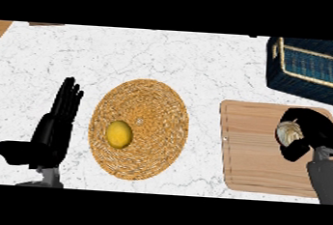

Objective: Pick the cupcake from the cutting board and place it in the basket

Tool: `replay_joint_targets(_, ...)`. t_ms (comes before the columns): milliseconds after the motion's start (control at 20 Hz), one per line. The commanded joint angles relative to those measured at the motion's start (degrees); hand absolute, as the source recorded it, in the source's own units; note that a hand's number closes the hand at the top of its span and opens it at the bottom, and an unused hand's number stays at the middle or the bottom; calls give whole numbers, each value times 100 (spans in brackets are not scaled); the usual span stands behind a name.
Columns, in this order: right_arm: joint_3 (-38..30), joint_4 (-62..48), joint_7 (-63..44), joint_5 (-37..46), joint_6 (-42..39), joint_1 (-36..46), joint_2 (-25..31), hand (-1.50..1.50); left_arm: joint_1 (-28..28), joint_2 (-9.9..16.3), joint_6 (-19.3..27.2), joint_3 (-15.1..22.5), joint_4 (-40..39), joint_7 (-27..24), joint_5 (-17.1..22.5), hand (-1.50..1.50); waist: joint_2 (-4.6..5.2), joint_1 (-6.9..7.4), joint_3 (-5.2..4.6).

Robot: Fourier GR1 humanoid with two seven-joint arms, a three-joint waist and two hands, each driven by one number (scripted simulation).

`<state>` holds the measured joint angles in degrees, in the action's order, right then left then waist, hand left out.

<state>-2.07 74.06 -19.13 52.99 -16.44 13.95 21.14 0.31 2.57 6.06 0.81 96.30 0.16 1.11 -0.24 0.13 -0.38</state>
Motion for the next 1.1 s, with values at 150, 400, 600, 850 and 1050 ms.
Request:
replay_joint_targets(150, 497, -43, -127, 368, 146, 396, -541, 150, -276, 24, 47, -50, 123, 276, -11, 0, 30, 31, 38)
replay_joint_targets(400, 1134, -1300, -601, 1079, 782, 1738, -1637, 150, -373, 5, -74, 43, -186, 10, -48, 0, 95, 256, 42)
replay_joint_targets(600, 980, -1672, -756, 1241, 1438, 2356, -2050, 150, -71, -94, -1, 152, 17, -1, -108, 0, 51, 151, 40)
replay_joint_targets(850, 900, -275, -584, 392, 1704, 2014, -2103, 150, 109, 16, -39, 9, 50, -7, -54, 0, -10, -13, 37)
replay_joint_targets(1050, 1076, 875, -851, -160, 1848, 2106, -2110, 150, -188, 56, -56, -72, -146, 72, -20, 0, -29, -101, 35)
